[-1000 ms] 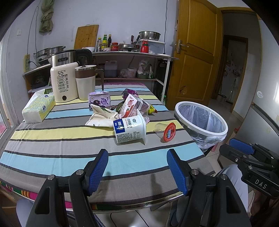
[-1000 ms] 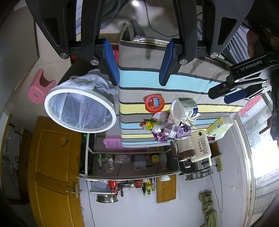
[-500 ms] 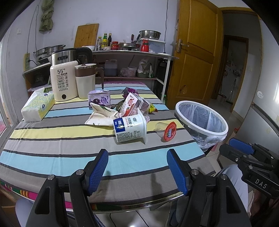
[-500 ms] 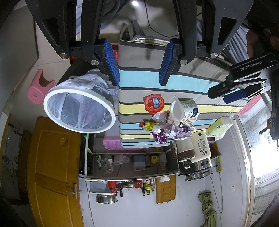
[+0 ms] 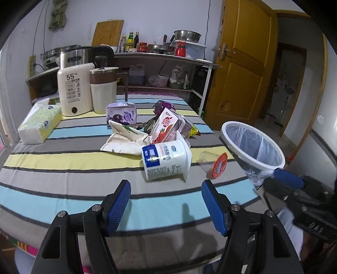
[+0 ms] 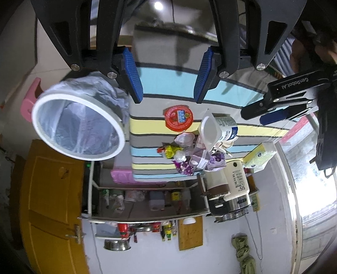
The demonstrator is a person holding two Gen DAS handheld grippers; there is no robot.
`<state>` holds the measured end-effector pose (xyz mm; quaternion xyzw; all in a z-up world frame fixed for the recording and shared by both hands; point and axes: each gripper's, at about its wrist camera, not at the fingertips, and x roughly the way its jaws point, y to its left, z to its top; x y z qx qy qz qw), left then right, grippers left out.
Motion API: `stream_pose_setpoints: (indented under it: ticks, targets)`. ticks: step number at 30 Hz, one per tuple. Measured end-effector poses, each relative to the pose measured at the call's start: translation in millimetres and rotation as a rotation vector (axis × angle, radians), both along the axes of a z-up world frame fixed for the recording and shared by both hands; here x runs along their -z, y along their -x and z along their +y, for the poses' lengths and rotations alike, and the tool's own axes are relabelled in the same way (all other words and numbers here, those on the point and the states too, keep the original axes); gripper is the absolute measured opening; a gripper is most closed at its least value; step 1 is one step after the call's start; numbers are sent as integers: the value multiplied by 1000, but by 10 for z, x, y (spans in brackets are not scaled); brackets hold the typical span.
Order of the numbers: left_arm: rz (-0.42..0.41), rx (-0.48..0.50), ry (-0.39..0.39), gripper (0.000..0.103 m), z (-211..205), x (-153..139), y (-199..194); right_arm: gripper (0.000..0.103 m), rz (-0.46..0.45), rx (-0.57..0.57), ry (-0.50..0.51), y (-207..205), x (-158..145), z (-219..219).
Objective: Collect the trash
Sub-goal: 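Grasp the red-lidded cup with the right tool while the left tool grasps the white yogurt cup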
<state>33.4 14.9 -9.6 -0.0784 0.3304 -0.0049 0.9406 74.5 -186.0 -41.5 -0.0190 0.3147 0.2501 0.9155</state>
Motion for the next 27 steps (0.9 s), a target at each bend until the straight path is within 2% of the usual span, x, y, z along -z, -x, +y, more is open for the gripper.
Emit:
stream_pose_setpoints:
  ticks: [6,15,27]
  targets:
    - [4,2,22,69,80,-9,-187,54,31,-61,18,-277,122,181]
    - [8,-4,58,78,218,-9,-283,54,72,-103,22,-593,267,414]
    - [31,18,90,83,215,41,-473,54,100,-96,57,-817,352,512]
